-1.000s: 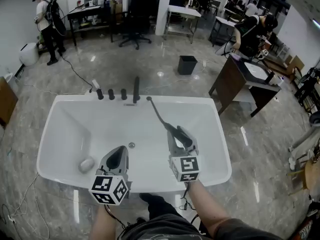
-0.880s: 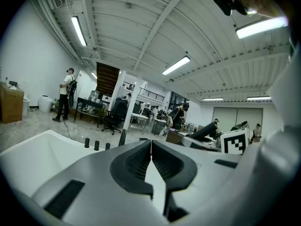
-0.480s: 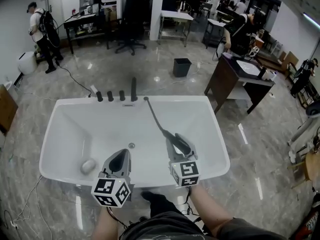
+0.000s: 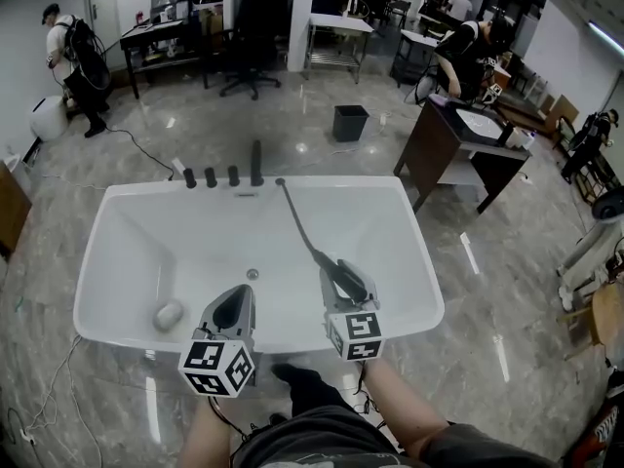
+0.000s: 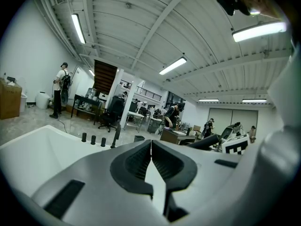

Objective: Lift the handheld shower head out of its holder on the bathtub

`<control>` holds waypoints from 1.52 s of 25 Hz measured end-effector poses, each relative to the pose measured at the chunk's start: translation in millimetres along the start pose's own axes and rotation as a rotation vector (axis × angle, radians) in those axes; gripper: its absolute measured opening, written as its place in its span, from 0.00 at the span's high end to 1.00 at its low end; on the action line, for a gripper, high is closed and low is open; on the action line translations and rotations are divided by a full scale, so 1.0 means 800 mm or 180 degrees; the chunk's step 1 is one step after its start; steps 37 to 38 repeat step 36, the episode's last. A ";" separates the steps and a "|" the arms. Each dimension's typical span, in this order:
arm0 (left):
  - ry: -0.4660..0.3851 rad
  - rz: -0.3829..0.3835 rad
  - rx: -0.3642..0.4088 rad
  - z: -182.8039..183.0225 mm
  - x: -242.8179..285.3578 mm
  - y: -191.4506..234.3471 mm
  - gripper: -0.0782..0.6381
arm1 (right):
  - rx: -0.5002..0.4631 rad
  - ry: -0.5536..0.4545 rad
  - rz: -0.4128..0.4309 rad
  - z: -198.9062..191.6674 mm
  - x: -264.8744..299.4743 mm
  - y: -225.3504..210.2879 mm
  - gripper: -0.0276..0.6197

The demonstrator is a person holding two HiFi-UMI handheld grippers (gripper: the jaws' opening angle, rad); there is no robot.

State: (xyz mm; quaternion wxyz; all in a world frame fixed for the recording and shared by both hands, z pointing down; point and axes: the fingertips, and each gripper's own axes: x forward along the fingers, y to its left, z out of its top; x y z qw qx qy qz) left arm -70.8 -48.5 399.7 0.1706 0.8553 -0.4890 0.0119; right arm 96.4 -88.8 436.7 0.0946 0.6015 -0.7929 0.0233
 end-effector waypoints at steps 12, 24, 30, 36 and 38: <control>0.0066 -0.0006 -0.0002 -0.009 0.006 -0.002 0.87 | -0.0042 0.0126 0.0028 -0.010 -0.004 0.004 0.74; 0.0061 -0.0003 0.0019 -0.002 0.019 -0.001 0.87 | -0.0091 0.0076 0.0139 0.006 0.008 0.003 0.74; 0.0037 -0.0016 0.0027 0.001 0.018 -0.003 0.87 | -0.0066 0.0086 0.0122 0.005 0.006 0.002 0.74; 0.0042 -0.0011 0.0014 0.007 0.014 -0.002 0.87 | -0.0116 0.0113 0.0183 0.010 0.005 0.006 0.74; 0.0042 -0.0011 0.0014 0.007 0.014 -0.002 0.87 | -0.0116 0.0113 0.0183 0.010 0.005 0.006 0.74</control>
